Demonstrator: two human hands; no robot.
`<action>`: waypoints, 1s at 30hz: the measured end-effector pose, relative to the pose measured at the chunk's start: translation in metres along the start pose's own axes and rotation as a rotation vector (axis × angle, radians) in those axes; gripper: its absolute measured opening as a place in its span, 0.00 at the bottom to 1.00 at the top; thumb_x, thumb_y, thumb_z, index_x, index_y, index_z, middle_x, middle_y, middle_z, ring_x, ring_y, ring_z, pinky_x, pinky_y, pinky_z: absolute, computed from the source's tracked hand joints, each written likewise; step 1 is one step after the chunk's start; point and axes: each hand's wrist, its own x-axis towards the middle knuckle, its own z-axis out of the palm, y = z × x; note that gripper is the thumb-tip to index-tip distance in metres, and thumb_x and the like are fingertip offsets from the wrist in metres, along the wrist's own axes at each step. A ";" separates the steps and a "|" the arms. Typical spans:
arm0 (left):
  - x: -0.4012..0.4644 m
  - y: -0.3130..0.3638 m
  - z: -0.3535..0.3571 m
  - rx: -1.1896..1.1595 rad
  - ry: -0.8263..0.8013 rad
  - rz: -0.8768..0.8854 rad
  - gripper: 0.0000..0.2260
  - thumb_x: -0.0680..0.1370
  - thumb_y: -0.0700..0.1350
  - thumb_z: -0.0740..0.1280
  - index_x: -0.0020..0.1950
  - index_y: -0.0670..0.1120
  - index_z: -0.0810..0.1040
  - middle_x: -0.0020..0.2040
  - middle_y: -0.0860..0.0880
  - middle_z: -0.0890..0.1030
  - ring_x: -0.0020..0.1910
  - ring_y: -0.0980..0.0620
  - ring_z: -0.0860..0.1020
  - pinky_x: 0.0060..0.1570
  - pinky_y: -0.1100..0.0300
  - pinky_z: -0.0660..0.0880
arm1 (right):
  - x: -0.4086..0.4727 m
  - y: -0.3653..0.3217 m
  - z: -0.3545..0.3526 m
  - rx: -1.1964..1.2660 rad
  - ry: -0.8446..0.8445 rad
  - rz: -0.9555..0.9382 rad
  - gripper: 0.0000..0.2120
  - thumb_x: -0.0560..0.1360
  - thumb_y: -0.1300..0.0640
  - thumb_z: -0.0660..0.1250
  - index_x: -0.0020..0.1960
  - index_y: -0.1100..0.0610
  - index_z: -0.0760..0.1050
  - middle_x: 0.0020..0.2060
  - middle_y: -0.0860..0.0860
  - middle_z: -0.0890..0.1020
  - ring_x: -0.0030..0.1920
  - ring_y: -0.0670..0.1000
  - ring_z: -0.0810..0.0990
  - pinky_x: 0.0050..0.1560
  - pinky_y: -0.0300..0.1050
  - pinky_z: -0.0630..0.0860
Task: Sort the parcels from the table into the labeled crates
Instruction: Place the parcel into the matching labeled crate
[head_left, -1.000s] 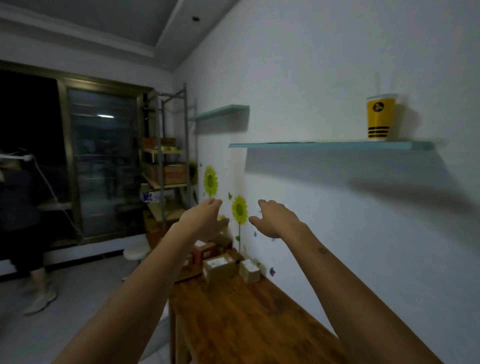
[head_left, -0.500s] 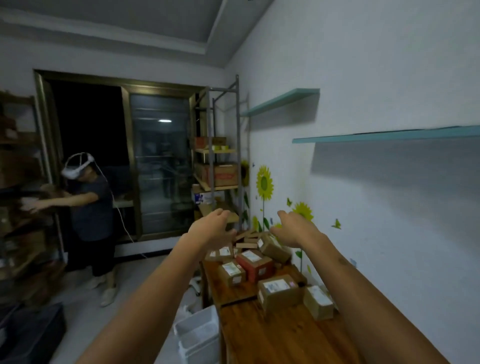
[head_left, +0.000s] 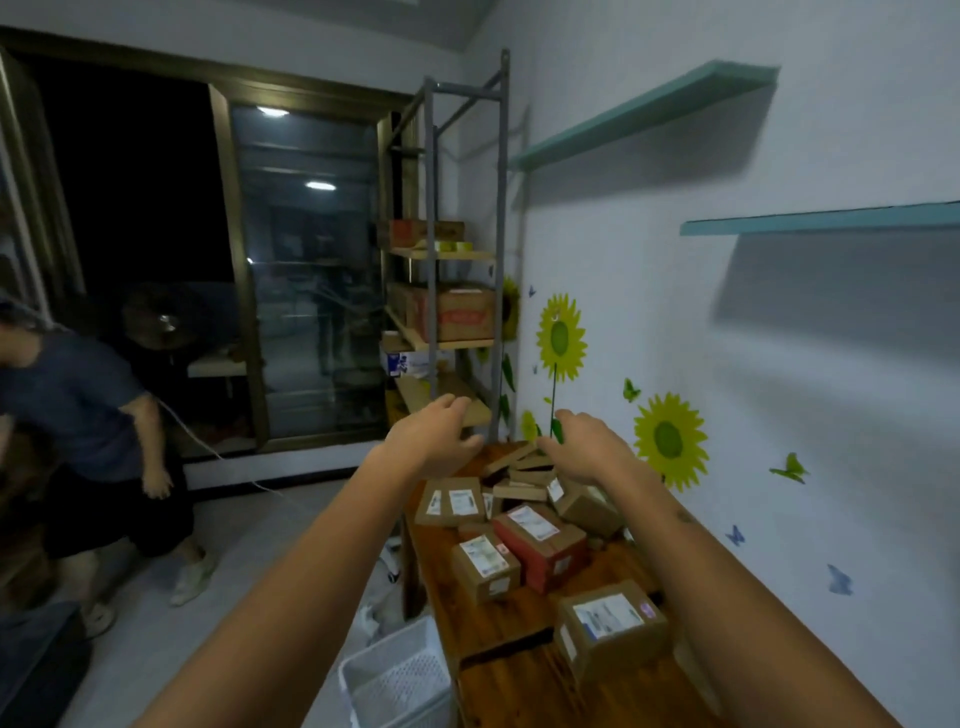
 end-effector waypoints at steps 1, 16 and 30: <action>0.016 -0.013 0.006 -0.006 -0.001 0.001 0.28 0.83 0.56 0.60 0.80 0.48 0.59 0.79 0.47 0.62 0.74 0.45 0.68 0.67 0.49 0.70 | 0.017 -0.002 0.006 0.003 0.004 0.012 0.28 0.83 0.43 0.58 0.76 0.60 0.64 0.69 0.61 0.73 0.67 0.62 0.73 0.63 0.54 0.73; 0.301 -0.111 0.149 -0.103 -0.291 0.206 0.26 0.84 0.56 0.58 0.79 0.46 0.60 0.77 0.44 0.65 0.72 0.43 0.68 0.68 0.49 0.69 | 0.243 0.062 0.115 0.038 -0.034 0.435 0.32 0.83 0.41 0.57 0.77 0.62 0.61 0.72 0.63 0.69 0.71 0.64 0.69 0.67 0.56 0.71; 0.464 -0.066 0.346 -0.194 -0.486 0.404 0.36 0.75 0.70 0.51 0.80 0.53 0.59 0.78 0.48 0.64 0.75 0.45 0.65 0.73 0.47 0.65 | 0.318 0.167 0.219 0.401 -0.063 0.912 0.17 0.85 0.55 0.59 0.68 0.65 0.72 0.64 0.60 0.78 0.63 0.59 0.78 0.47 0.34 0.75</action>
